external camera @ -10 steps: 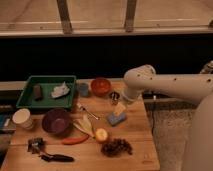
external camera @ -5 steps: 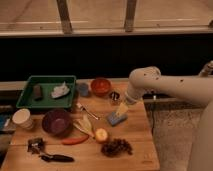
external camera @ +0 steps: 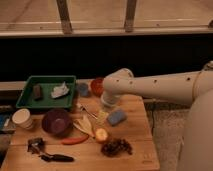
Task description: Place pepper in red bowl
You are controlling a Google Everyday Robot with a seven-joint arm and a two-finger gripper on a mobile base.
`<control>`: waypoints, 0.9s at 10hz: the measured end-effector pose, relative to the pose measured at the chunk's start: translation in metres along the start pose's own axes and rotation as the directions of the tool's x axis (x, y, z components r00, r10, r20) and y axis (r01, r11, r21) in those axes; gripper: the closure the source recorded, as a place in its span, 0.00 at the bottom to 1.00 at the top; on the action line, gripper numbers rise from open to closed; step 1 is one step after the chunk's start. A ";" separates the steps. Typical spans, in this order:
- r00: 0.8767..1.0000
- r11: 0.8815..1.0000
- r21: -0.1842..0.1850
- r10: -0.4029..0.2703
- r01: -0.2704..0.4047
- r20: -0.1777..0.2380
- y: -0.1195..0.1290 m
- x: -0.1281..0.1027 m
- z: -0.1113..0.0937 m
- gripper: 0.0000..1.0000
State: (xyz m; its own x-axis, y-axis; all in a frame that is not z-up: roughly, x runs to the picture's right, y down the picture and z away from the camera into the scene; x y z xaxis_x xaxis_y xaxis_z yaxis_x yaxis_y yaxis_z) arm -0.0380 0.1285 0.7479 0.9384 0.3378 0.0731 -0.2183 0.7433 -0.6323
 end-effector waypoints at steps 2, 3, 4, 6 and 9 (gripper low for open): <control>0.994 0.993 -0.044 -0.107 0.108 0.017 0.030 -0.032 0.012 0.20; 0.990 0.988 -0.061 -0.138 0.140 0.028 0.042 -0.046 0.016 0.20; 0.991 0.989 -0.063 -0.134 0.135 0.019 0.041 -0.041 0.016 0.20; 0.991 0.989 -0.061 -0.133 0.134 0.019 0.040 -0.041 0.016 0.20; 0.990 0.988 -0.069 -0.136 0.138 0.032 0.039 -0.039 0.016 0.20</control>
State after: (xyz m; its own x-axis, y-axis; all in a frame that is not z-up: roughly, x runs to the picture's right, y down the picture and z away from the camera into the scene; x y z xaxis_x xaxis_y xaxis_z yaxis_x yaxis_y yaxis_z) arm -0.0876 0.1538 0.7330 0.9503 0.2518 0.1828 -0.0679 0.7411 -0.6679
